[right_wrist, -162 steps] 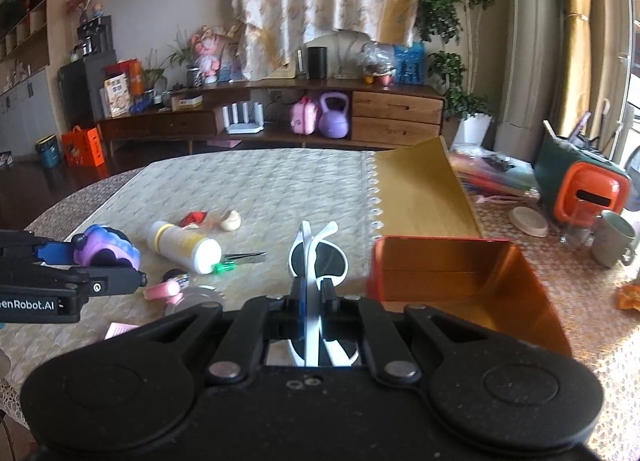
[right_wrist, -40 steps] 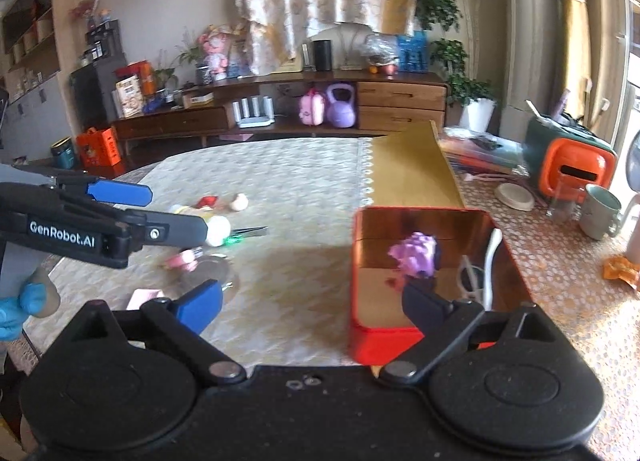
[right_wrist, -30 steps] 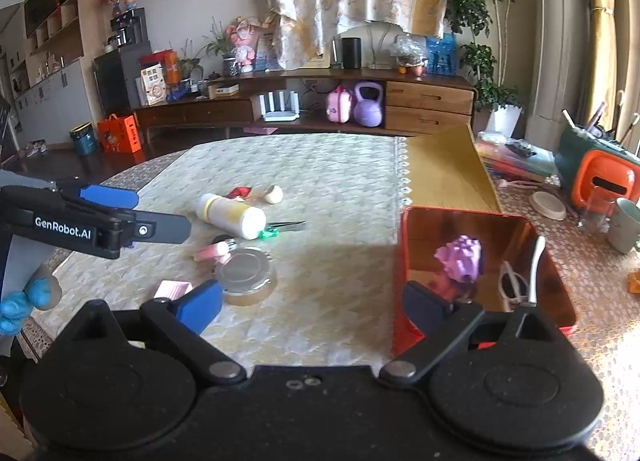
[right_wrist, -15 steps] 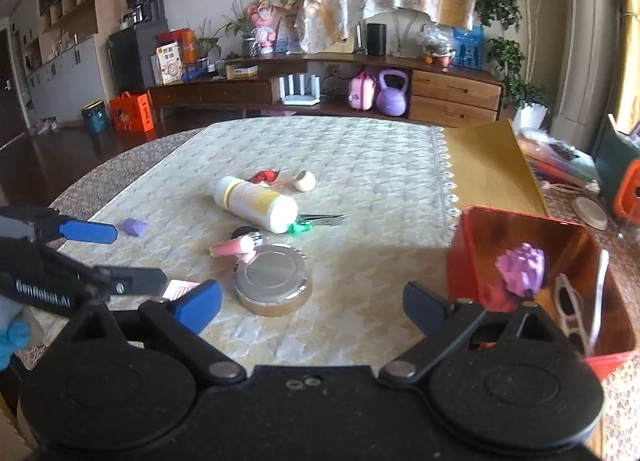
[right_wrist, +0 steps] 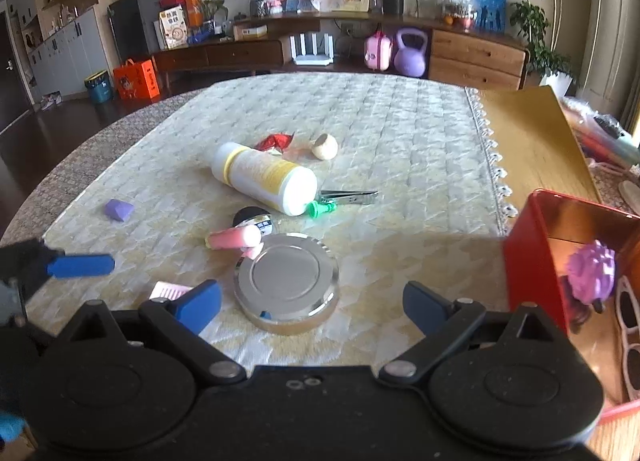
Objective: Organize rigid objects
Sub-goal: 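Grasp the pink ridged soap dish with the left tool while the right tool grasps the silver compact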
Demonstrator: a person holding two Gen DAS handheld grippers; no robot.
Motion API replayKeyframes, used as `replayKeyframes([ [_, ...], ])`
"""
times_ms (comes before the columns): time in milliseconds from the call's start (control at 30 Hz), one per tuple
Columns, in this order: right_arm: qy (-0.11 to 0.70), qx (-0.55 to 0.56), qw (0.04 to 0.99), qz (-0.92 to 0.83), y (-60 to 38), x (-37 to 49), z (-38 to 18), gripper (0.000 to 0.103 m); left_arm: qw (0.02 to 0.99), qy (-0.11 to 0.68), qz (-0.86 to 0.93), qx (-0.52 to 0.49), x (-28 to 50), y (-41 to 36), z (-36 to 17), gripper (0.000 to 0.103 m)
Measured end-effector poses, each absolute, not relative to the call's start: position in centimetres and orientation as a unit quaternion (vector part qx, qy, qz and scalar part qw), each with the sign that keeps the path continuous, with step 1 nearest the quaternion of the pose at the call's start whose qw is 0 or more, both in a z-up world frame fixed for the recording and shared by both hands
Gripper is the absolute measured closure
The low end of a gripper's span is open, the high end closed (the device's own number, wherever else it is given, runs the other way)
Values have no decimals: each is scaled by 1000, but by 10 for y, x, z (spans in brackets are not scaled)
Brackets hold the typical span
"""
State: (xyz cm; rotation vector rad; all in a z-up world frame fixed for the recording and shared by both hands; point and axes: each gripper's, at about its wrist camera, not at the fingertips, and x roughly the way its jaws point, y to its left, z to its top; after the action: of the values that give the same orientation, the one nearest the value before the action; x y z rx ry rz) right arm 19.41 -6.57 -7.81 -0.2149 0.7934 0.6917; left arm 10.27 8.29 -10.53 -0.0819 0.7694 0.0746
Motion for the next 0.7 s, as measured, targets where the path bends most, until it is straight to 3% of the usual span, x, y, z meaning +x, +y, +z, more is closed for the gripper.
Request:
replayKeyframes([
  [300,396,-129,844,339,-41,205,-94,6,918,386,68,-60,112,86,-119,3],
  [433,399,-138,839,342,-33,208,-99,8,917,388,69,-56,114,84,-120,23],
  [700,406,-148,838,333,-26,212,-110,15,918,386,75,-47,115,80,-120,47],
])
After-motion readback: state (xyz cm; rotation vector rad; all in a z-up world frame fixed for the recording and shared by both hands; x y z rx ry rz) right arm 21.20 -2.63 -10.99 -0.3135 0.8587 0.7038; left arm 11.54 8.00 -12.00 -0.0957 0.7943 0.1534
